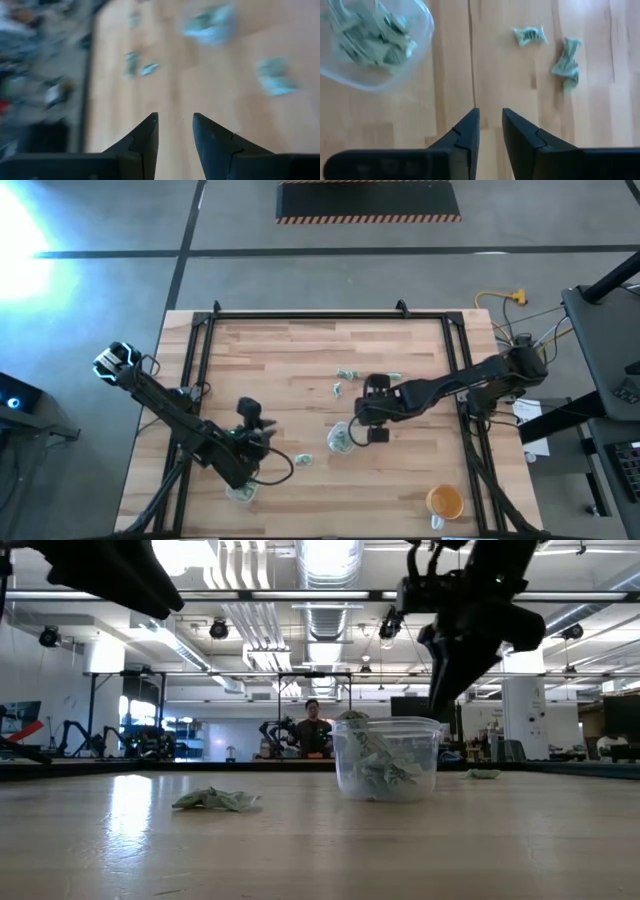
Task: Pick and place items into bin
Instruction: Put the light green packet into the bottom transparent bin
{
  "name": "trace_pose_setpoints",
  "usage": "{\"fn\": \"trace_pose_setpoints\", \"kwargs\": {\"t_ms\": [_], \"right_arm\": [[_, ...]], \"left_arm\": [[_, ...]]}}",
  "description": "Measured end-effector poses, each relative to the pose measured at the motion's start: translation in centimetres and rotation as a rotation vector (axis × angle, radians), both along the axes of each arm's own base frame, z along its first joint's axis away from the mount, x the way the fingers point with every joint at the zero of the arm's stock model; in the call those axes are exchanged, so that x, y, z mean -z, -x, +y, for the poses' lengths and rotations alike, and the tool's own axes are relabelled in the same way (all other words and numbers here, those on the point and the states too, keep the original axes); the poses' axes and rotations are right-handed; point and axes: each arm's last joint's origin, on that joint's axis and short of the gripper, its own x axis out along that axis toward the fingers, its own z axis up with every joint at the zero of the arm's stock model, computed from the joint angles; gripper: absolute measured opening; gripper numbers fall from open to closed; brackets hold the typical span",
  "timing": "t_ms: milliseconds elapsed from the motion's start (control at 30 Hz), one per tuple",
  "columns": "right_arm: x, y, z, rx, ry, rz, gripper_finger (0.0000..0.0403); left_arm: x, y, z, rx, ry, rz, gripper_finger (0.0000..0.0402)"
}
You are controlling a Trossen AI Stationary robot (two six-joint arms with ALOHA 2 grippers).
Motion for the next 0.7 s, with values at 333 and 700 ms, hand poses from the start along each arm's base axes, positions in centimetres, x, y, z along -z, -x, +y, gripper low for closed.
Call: {"fn": "trace_pose_setpoints", "kwargs": {"t_ms": [333,700], "right_arm": [[-0.1,2.5,-0.6,0.098,0.011,-0.023,0.0057],[-0.2,4.7,-1.2,0.194,0.033,-0.060,0.0057]], "left_arm": [[0.9,-2.1,-1.6,0.503,0.224,0.011,0.0105],[2.0,-4.4,2.5,0.152,0.431,-0.030,0.0105]]}}
